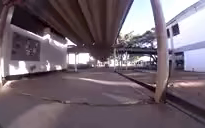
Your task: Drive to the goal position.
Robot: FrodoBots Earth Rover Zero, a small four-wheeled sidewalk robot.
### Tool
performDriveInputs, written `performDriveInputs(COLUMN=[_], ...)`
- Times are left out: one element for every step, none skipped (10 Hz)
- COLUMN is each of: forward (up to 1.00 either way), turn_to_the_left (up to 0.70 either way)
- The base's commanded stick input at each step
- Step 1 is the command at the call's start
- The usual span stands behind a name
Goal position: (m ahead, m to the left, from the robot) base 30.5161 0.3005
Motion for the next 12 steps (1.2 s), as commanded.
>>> performDriveInputs(forward=[0.85, 0.81, 0.76, 0.0, 0.0, 0.19, 0.6, 0.85, 0.85, 0.0, 0.0, 0.0], turn_to_the_left=[0.0, 0.0, 0.0, 0.0, 0.0, 0.0, 0.0, 0.0, 0.0, 0.0, 0.0, 0.0])
